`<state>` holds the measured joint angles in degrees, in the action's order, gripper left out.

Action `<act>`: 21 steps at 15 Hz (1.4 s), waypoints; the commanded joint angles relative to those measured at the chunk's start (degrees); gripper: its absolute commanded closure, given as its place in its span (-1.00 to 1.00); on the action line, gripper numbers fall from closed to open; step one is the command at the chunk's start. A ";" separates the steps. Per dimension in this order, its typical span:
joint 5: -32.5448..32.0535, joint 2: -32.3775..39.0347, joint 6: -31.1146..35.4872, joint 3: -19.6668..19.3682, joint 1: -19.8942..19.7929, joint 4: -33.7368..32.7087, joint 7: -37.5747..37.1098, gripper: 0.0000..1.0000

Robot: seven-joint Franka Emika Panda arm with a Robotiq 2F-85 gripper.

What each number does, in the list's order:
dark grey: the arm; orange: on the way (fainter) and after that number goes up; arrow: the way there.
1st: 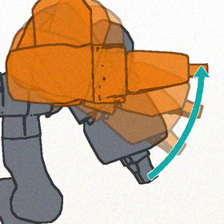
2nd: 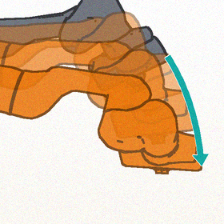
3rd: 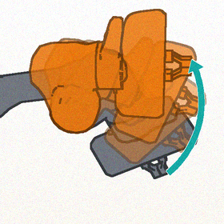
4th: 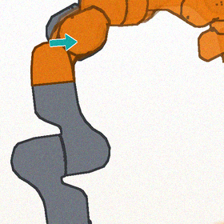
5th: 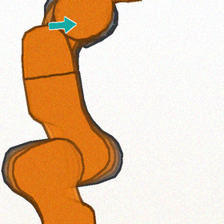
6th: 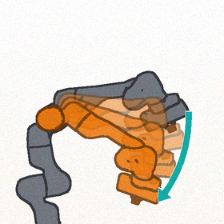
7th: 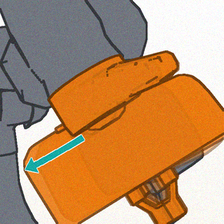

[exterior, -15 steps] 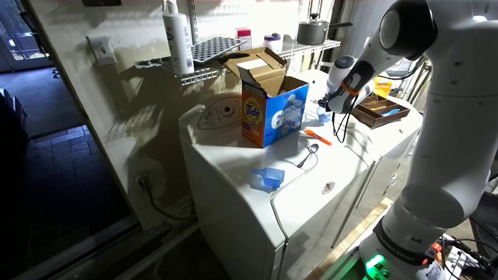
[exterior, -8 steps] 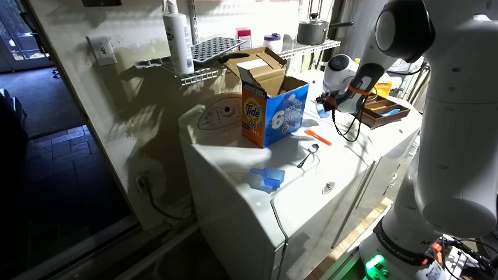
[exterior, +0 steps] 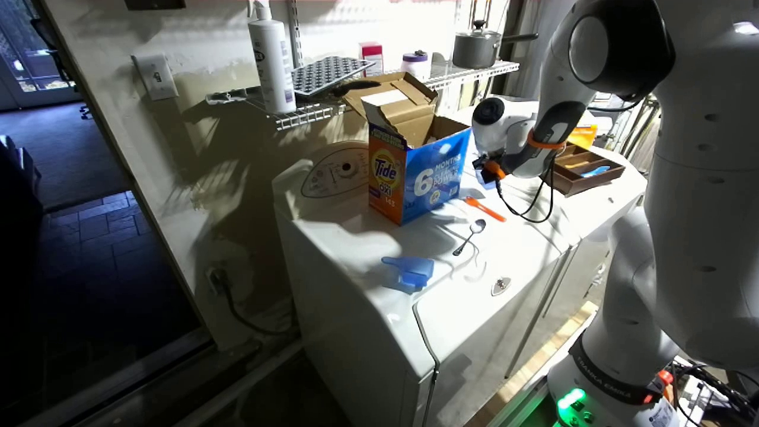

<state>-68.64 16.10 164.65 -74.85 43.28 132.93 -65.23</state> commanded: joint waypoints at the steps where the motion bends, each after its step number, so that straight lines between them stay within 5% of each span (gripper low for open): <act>1: -6.86 1.26 -3.11 -5.80 8.08 1.53 -8.82 0.98; 5: -10.29 1.32 -4.07 -10.18 13.25 2.98 -14.96 0.98; 6: -7.41 0.64 -3.54 -7.71 10.76 2.37 -10.75 0.91; 21: -12.46 4.05 -3.17 -10.11 14.05 2.32 -15.58 0.98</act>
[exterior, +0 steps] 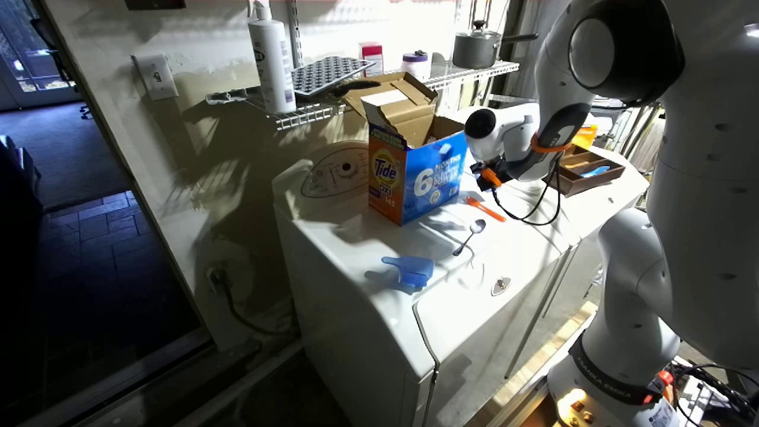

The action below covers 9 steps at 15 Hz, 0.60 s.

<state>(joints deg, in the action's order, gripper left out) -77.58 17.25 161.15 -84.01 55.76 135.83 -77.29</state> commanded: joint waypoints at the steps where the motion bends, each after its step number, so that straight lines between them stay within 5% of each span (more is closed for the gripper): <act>1: -4.50 3.73 0.05 -1.24 2.08 -0.77 -4.33 0.98; 7: -11.65 8.13 -2.13 -3.41 5.62 -0.56 -12.11 0.98; 9: -18.20 0.43 -12.40 0.96 4.10 -0.38 -14.19 0.98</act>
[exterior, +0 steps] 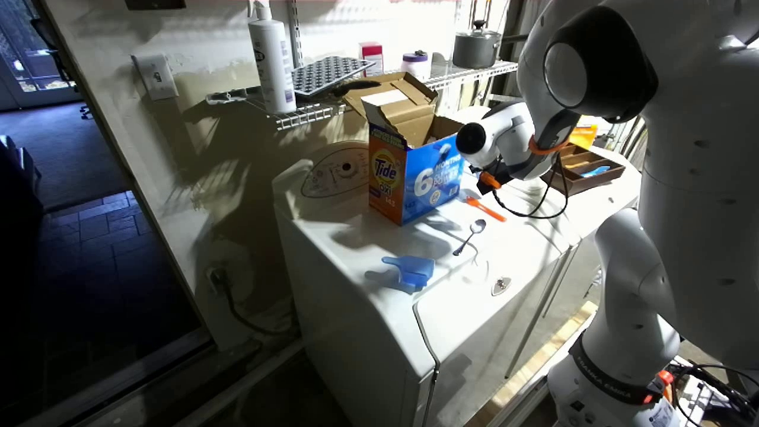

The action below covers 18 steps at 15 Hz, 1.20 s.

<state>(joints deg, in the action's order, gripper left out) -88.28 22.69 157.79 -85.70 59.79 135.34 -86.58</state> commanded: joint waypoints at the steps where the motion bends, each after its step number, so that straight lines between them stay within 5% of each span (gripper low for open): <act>1: -9.51 -7.00 -13.16 4.76 -0.83 0.47 -5.85 0.98; 2: -11.20 -8.92 -17.23 7.01 -1.87 0.83 -6.39 0.98; 3: -8.31 -1.80 -12.85 3.12 1.34 1.31 -7.56 0.98; 18: -9.16 -1.29 -15.13 4.03 3.50 3.69 -9.30 0.98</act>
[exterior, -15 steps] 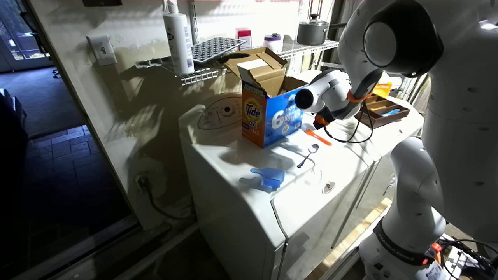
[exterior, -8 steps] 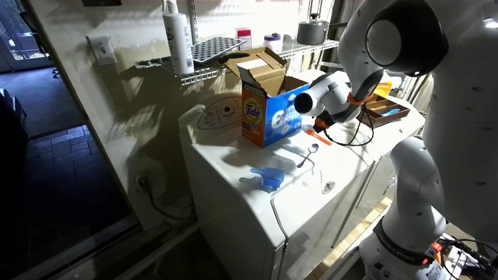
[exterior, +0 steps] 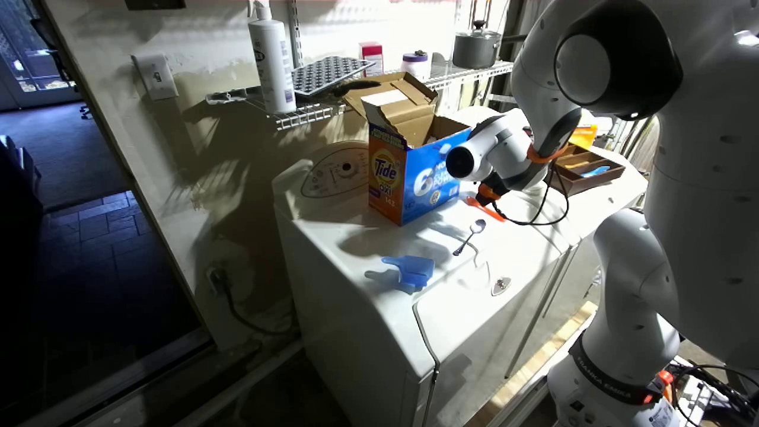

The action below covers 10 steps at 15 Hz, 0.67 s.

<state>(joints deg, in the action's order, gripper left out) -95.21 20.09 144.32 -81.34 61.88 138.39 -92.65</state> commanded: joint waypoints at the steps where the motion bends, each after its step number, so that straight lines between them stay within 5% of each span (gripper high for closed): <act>1: -2.33 1.58 -2.13 -0.39 1.74 0.77 -3.45 0.98; 8: -2.41 3.52 -5.50 -0.04 3.18 1.68 -5.60 0.98; 9: -6.69 -6.32 -14.75 6.32 -1.37 1.74 -4.74 0.98; 10: -7.66 -6.99 -17.59 8.34 -2.65 1.88 -4.90 0.98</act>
<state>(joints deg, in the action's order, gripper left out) -96.64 21.48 137.42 -79.91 63.51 139.47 -95.32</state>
